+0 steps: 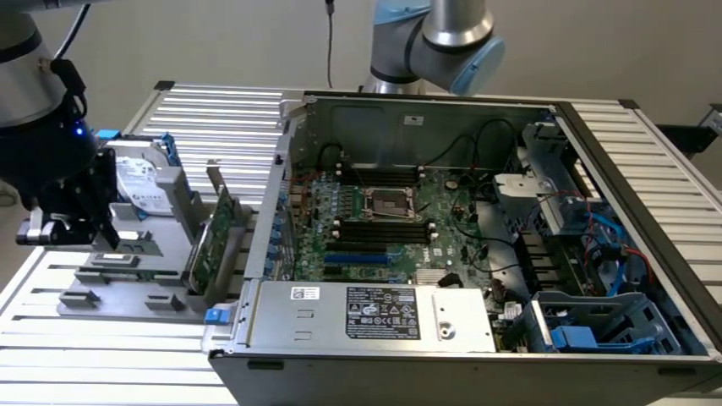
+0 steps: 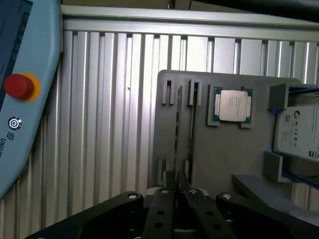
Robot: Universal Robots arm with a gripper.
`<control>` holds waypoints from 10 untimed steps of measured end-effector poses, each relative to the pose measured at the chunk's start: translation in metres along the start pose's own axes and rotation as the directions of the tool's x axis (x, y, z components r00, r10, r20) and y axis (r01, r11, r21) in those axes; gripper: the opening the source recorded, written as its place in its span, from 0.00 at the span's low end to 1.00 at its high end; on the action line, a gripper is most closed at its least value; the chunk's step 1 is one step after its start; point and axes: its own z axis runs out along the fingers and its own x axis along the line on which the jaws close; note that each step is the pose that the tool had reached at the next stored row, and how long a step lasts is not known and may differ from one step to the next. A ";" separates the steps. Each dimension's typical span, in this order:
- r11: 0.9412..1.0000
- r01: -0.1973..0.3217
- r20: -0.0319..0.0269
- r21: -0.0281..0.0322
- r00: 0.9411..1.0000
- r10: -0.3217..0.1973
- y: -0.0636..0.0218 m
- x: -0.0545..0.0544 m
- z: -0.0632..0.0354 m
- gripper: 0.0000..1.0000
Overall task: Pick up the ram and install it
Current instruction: 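Pick up the ram and move it above insertion slot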
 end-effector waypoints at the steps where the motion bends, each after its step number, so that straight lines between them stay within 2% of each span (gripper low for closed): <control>1: 1.000 0.000 0.000 0.000 1.000 0.000 -0.0029 -0.001 -0.0048 0.14; 4: 1.000 0.000 0.000 -0.001 1.000 0.000 -0.0114 -0.003 -0.0183 0.14; 10: 1.000 0.000 0.000 -0.001 1.000 0.000 -0.0280 -0.007 -0.0385 0.14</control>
